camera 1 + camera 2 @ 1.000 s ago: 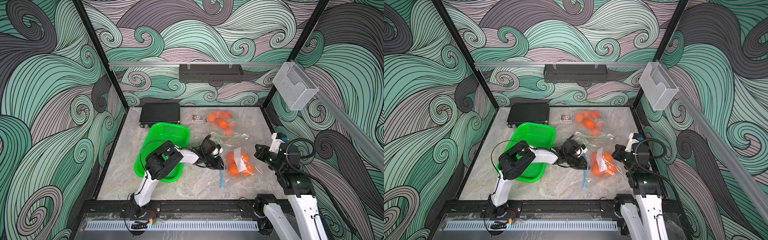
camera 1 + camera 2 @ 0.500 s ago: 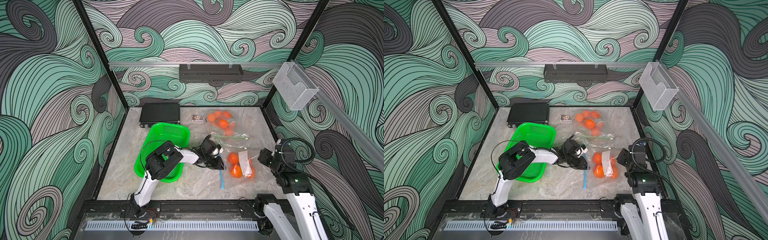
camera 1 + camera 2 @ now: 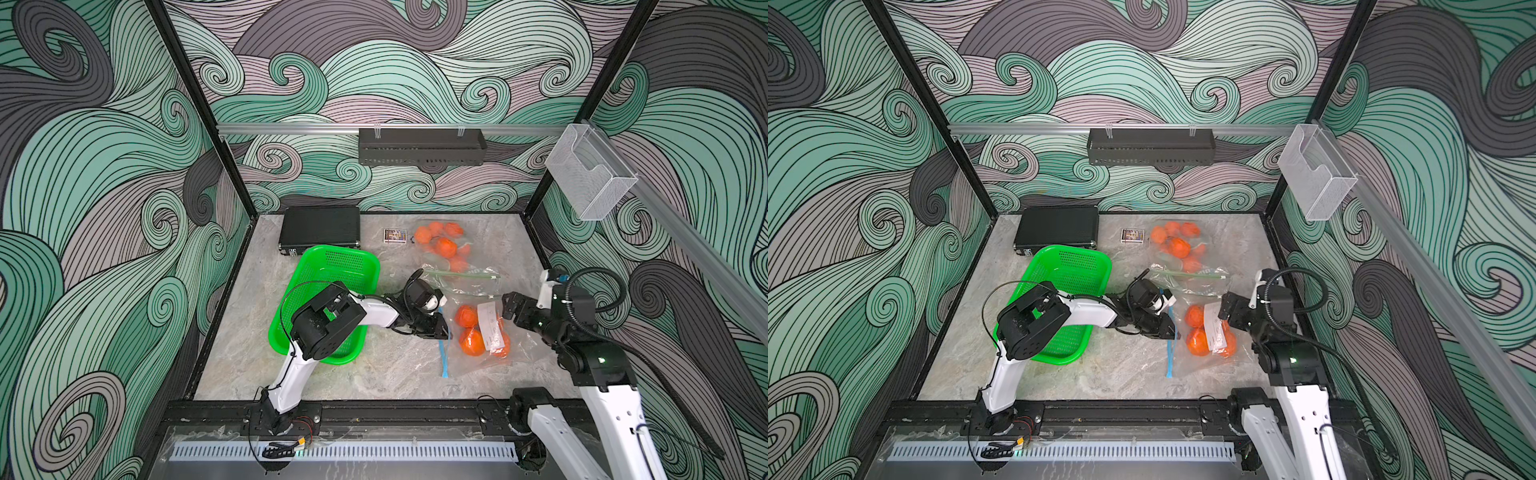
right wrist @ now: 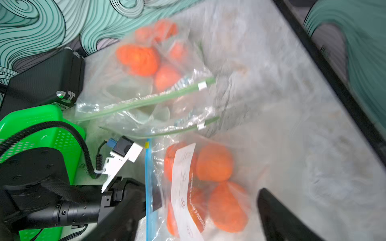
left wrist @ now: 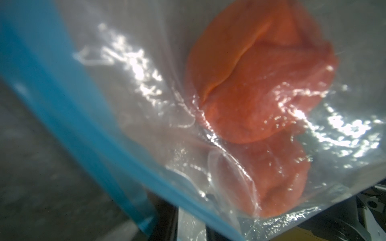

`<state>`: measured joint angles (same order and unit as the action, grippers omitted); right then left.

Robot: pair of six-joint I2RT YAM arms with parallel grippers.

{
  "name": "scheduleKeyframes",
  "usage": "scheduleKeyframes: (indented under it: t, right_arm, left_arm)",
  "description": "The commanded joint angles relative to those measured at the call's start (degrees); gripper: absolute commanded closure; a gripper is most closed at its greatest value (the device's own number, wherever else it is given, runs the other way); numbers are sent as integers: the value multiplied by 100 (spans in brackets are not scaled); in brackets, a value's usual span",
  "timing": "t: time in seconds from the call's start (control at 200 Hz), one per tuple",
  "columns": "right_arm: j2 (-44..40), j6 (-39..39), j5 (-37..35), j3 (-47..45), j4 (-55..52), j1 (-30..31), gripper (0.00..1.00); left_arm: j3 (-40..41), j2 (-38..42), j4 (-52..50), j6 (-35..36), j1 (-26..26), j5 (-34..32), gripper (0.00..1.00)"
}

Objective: Open the zip-top bag and take out the orange
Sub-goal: Adjust the zipper food storage bag at the center of the board.

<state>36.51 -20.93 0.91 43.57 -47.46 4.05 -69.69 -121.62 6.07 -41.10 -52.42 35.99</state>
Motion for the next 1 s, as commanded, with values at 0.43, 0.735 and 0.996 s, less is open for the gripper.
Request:
scheduleKeyframes:
  t: [0.43, 0.735, 0.996]
  right_arm:
    - [1730, -1247, -1512, -775, 887, -429, 99]
    - [2386, -1396, -795, -1303, 1714, -766, 100]
    - [2791, -1364, -188, -1555, 2117, -744, 100]
  left_arm:
    - [298, -167, -1098, 90, -7, -589, 74]
    - [465, 106, -782, 195, -30, -310, 68]
    - [348, 277, -686, 547, -202, -202, 56]
